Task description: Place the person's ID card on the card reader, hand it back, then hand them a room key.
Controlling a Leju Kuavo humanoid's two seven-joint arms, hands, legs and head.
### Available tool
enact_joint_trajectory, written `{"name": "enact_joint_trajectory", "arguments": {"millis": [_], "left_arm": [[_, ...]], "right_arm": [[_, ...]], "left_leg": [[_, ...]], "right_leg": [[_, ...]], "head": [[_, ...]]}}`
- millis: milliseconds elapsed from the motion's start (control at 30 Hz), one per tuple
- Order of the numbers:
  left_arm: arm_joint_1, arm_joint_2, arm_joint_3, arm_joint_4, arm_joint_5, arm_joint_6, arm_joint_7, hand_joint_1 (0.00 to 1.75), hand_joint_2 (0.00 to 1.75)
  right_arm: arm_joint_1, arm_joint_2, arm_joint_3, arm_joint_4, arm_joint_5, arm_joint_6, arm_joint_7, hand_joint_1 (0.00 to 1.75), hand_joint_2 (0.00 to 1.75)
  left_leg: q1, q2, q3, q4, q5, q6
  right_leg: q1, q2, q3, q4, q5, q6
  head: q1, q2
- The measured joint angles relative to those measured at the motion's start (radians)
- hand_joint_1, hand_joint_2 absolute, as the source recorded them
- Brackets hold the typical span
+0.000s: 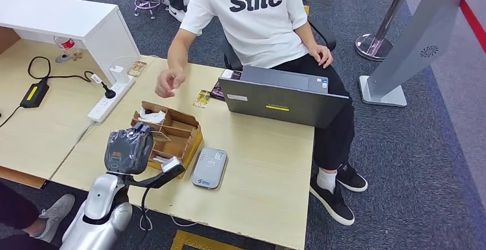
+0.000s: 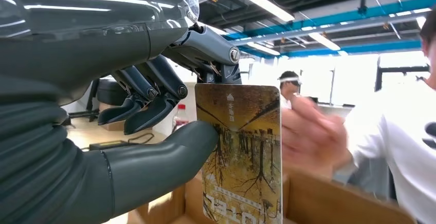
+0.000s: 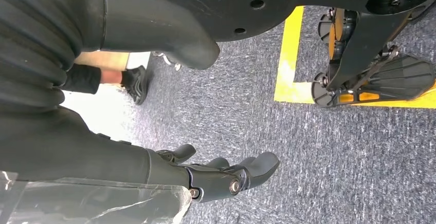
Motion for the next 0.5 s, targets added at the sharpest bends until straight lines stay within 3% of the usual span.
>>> {"name": "enact_joint_trajectory", "arguments": {"millis": [267, 500], "left_arm": [[-0.085, 0.032, 0.037, -0.012, 0.011, -0.023, 0.012, 1.75, 1.75], [-0.100, 0.042, 0.056, -0.012, 0.023, -0.023, 0.017, 1.75, 1.75]], "right_arm": [[0.000, 0.000, 0.000, 0.000, 0.016, 0.006, -0.001, 0.00, 1.75], [-0.001, 0.001, 0.000, 0.000, 0.019, 0.006, 0.009, 0.00, 1.75]], "left_leg": [[0.000, 0.000, 0.000, 0.000, 0.000, 0.000], [0.000, 0.000, 0.000, 0.000, 0.000, 0.000]], "right_leg": [[0.000, 0.000, 0.000, 0.000, 0.000, 0.000], [0.000, 0.000, 0.000, 0.000, 0.000, 0.000]], "head": [[0.000, 0.000], [0.000, 0.000]]}}
